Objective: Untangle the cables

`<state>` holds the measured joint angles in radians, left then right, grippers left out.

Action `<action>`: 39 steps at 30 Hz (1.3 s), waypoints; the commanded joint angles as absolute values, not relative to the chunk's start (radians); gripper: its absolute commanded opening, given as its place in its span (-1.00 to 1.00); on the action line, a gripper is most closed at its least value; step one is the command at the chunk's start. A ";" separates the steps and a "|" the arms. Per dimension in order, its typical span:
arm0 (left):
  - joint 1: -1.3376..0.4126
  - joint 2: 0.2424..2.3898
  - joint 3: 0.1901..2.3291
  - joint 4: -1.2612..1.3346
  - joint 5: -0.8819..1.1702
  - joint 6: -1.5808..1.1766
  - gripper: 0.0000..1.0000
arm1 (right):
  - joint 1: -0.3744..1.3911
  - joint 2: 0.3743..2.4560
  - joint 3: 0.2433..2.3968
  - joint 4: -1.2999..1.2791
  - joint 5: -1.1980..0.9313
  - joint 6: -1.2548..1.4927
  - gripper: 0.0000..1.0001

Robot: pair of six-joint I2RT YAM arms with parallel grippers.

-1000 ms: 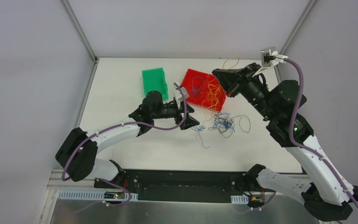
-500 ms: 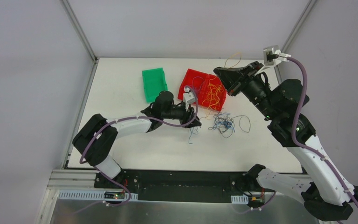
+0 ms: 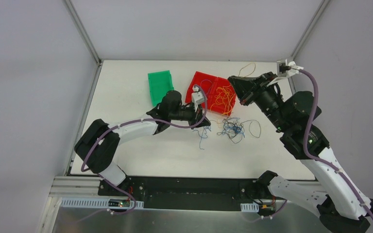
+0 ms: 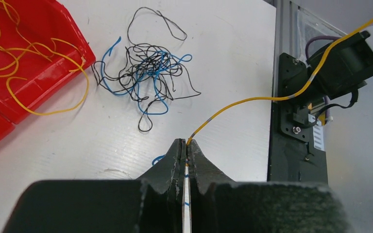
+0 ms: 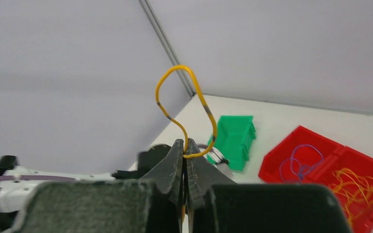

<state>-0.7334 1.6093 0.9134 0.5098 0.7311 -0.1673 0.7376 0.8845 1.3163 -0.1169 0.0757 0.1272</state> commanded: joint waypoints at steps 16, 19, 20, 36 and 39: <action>-0.738 1.320 0.922 0.283 0.544 -0.072 -1.00 | 0.675 0.950 0.897 -0.066 0.034 0.110 -0.93; -0.739 1.342 0.939 0.251 0.534 -0.053 -1.00 | 0.617 0.918 0.867 -0.056 -0.098 0.164 -0.92; -0.739 1.349 0.942 0.248 0.537 -0.050 -1.00 | 0.598 0.917 0.858 -0.045 -0.150 0.184 -0.87; -0.744 1.376 0.956 0.241 0.550 -0.040 -1.00 | 0.530 1.117 0.869 0.033 -0.452 0.329 -0.86; -0.745 1.378 0.958 0.241 0.541 -0.035 -1.00 | 0.530 1.138 0.874 0.034 -0.466 0.342 -0.83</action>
<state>-0.7341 1.3746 0.9127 0.2260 0.5465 -0.0597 0.5335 1.1286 0.8631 -0.0330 -0.4061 0.3004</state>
